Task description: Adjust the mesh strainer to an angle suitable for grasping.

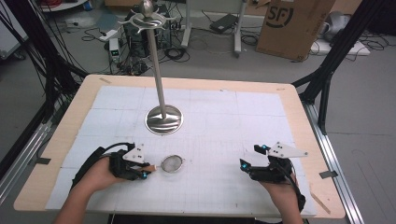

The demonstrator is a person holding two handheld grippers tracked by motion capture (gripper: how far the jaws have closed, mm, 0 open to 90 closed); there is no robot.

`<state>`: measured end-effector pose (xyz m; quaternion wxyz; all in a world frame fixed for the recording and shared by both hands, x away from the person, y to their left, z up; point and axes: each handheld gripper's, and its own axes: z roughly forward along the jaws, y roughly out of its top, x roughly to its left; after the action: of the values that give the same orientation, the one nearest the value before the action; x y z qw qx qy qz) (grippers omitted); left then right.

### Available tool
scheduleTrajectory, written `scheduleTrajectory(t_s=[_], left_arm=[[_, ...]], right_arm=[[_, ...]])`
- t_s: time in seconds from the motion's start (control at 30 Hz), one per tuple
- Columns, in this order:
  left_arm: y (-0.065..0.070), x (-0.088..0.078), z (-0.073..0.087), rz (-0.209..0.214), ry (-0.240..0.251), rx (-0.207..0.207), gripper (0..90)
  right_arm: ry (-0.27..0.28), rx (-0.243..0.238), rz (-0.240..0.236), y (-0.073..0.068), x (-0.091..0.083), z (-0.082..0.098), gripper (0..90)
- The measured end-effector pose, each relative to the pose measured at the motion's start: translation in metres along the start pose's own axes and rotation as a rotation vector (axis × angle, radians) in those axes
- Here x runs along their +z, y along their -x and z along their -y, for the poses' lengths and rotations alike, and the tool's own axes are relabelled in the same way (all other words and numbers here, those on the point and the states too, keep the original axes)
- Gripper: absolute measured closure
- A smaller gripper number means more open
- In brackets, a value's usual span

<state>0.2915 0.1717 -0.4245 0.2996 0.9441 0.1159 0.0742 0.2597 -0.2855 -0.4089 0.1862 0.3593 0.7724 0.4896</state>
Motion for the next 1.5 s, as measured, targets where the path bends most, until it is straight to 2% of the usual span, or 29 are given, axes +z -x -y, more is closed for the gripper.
scheduleTrajectory(t_s=[0.13,0.33,0.43,0.6,0.7,0.8,0.97,1.1,1.27,1.5], left_arm=[[0.003,0.008,-0.013,0.002,0.006,0.019,69.0],[0.009,0.029,-0.040,0.017,0.017,0.055,68.9],[0.010,0.037,-0.051,0.008,0.016,0.064,68.8],[0.014,0.045,-0.062,0.012,0.037,0.072,67.4],[0.016,0.045,-0.062,0.006,0.029,0.078,63.8],[0.017,0.039,-0.058,0.001,0.049,0.063,60.3],[0.015,0.024,-0.041,-0.013,0.078,0.022,60.0],[0.014,0.016,-0.027,-0.022,0.077,0.009,60.5],[0.013,0.016,-0.022,-0.017,0.057,0.021,61.7],[0.015,0.024,-0.031,0.002,0.040,0.060,66.2]], right_arm=[[0.000,-0.001,0.000,0.000,0.000,0.000,19.5],[-0.003,-0.003,-0.001,0.000,0.000,0.000,19.5],[-0.001,-0.003,-0.001,0.000,0.000,0.000,19.6],[0.002,0.000,0.002,0.001,-0.001,0.000,19.5],[0.002,0.000,0.001,0.001,-0.001,0.001,19.5],[0.004,0.002,-0.001,0.000,-0.002,0.000,19.5],[0.007,0.001,0.002,0.000,-0.003,0.000,19.5],[0.006,0.001,0.000,0.000,-0.002,0.000,19.5],[0.000,-0.004,-0.002,-0.001,0.000,0.000,19.5],[-0.001,-0.002,-0.002,-0.001,0.000,-0.001,19.5]])
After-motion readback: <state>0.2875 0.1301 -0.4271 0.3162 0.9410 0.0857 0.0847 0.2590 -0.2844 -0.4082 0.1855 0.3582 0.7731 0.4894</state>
